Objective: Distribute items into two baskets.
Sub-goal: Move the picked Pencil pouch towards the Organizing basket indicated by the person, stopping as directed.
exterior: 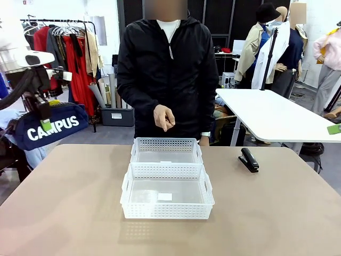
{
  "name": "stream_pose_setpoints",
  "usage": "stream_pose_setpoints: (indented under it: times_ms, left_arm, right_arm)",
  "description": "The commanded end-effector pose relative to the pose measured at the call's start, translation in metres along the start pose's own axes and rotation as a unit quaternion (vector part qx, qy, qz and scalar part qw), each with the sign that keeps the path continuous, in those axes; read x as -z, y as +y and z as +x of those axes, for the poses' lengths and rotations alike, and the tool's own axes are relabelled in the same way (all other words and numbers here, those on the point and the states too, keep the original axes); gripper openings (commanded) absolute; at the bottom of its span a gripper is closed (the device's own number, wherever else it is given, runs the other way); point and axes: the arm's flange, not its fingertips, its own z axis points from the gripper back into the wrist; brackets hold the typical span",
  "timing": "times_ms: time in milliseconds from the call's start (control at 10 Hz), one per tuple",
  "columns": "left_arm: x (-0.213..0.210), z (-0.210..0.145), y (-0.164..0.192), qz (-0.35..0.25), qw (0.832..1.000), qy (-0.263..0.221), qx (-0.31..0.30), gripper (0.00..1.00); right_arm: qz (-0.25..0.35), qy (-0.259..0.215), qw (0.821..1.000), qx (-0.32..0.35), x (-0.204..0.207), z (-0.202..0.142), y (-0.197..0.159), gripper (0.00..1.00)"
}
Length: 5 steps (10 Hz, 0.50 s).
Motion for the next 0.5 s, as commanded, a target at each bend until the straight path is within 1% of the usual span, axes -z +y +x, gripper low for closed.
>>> stream_pose_setpoints:
  times_ms: [0,100,200,400]
  left_arm:
    - [-0.006,0.029,0.024,-0.013,0.998,0.030,0.060,0.00]
    - [-0.005,0.042,0.035,-0.021,0.996,0.044,0.074,0.00]
    - [-0.004,0.053,0.045,-0.029,0.993,0.050,0.101,0.00]
    - [0.001,0.077,0.051,-0.035,0.985,0.046,0.162,0.00]
  right_arm:
    - [0.005,-0.016,1.000,-0.012,0.000,0.004,-0.002,1.00]
    - [0.005,-0.016,1.000,-0.012,0.000,0.004,-0.002,1.00]
    - [0.005,-0.016,1.000,-0.012,0.000,0.004,-0.002,1.00]
    - [0.005,-0.016,1.000,-0.012,0.000,0.004,-0.002,1.00]
